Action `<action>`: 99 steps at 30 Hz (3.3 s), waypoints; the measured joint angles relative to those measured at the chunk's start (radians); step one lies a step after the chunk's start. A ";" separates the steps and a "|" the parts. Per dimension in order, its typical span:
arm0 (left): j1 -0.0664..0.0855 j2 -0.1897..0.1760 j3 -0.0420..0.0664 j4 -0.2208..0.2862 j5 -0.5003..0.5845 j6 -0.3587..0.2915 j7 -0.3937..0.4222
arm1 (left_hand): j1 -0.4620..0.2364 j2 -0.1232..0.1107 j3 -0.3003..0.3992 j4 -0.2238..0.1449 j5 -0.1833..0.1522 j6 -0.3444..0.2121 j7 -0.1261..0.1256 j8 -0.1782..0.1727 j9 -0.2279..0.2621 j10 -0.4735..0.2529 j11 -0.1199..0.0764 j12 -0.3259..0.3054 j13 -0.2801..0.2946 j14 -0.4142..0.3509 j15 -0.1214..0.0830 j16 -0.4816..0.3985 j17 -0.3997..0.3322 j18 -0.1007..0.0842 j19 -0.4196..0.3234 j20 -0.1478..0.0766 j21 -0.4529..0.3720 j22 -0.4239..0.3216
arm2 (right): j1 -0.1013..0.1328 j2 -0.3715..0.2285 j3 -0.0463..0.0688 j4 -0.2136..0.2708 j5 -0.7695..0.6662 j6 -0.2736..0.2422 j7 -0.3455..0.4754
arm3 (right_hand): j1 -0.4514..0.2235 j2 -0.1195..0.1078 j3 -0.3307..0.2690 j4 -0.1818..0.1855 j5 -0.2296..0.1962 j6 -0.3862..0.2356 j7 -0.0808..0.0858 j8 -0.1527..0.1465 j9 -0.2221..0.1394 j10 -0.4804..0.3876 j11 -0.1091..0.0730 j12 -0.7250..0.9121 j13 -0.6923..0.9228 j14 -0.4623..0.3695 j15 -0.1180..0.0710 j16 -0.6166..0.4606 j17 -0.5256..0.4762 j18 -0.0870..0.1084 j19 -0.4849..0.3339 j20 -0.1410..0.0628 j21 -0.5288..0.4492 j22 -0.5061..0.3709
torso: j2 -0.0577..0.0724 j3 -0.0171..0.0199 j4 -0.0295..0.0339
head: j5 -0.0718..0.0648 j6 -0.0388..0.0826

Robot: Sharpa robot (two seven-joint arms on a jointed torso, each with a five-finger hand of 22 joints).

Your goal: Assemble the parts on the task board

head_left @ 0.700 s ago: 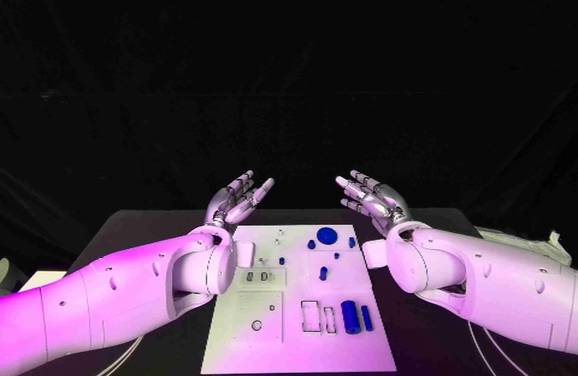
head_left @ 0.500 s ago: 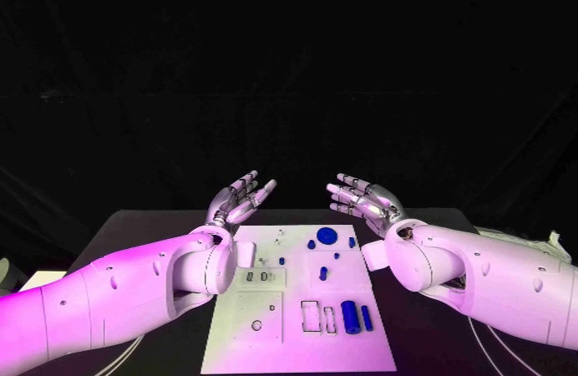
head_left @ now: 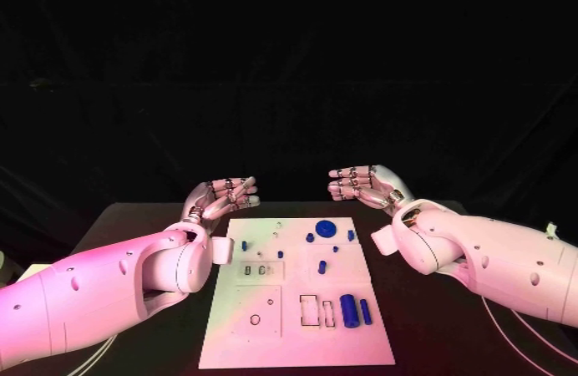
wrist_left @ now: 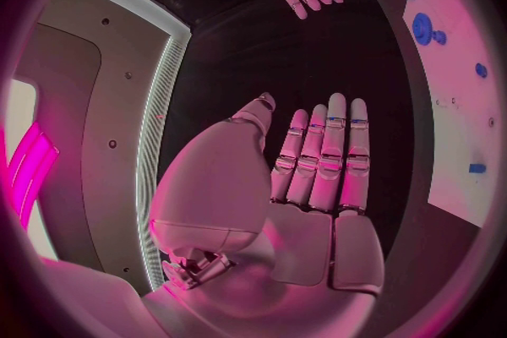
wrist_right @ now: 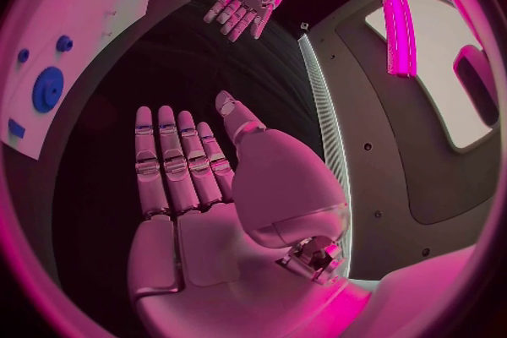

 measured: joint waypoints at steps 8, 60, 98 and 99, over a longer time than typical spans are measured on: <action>0.004 -0.047 0.002 0.061 0.004 0.045 0.000 | 0.004 0.004 0.006 -0.011 0.000 0.037 -0.013 -0.015 -0.016 0.057 -0.020 -0.023 -0.010 0.091 -0.029 0.007 0.030 -0.001 0.083 -0.031 0.008 -0.010 | 0.037 -0.005 0.007 -0.027 -0.238 0.007 -0.048 | 0.008 -0.008 0.051 -0.051 0.000 0.152 -0.002 0.000 0.003 0.163 -0.041 -0.006 0.001 0.185 -0.053 0.021 0.012 0.006 0.142 -0.048 0.059 0.012 | 0.026 -0.0024 0.0115 | -0.015 -0.001; 0.048 -0.188 0.025 0.359 0.068 0.141 -0.053 | 0.000 0.000 -0.003 -0.025 0.000 0.040 -0.010 -0.050 -0.020 0.061 -0.016 -0.070 -0.012 0.090 -0.023 -0.043 0.037 -0.001 0.100 -0.028 -0.004 -0.030 | 0.089 0.110 0.011 -0.094 -1.218 0.296 -0.385 | -0.048 -0.166 0.310 0.019 -0.086 0.273 -0.061 -0.019 0.006 0.262 -0.108 -0.033 0.003 0.524 -0.167 1.145 1.004 -0.025 0.491 -0.179 0.978 0.771 | 0.188 -0.0269 0.0696 | -0.059 0.054; 0.053 -0.192 0.025 0.364 0.069 0.146 -0.069 | 0.000 0.000 0.000 -0.027 0.000 0.040 -0.010 -0.050 -0.021 0.061 -0.016 -0.074 -0.012 0.090 -0.023 -0.047 0.039 -0.001 0.100 -0.028 -0.008 -0.033 | 0.085 0.113 0.016 -0.088 -1.238 0.217 -0.388 | -0.002 -0.150 0.428 0.036 -0.173 0.361 -0.080 -0.004 0.035 0.325 -0.100 -0.030 0.008 0.522 -0.179 1.232 1.092 -0.051 0.535 -0.195 1.107 0.945 | 0.221 -0.0342 0.0941 | -0.080 0.074; 0.053 -0.192 0.025 0.364 0.069 0.146 -0.070 | 0.000 0.000 0.000 -0.027 0.000 0.040 -0.010 -0.050 -0.021 0.061 -0.016 -0.074 -0.012 0.090 -0.023 -0.047 0.039 -0.001 0.100 -0.028 -0.008 -0.033 | 0.086 0.114 0.017 -0.087 -1.238 0.207 -0.389 | -0.002 -0.150 0.428 0.036 -0.173 0.361 -0.080 -0.004 0.035 0.325 -0.100 -0.030 0.008 0.522 -0.179 1.232 1.092 -0.051 0.535 -0.195 1.107 0.946 | 0.222 -0.0344 0.0946 | -0.080 0.076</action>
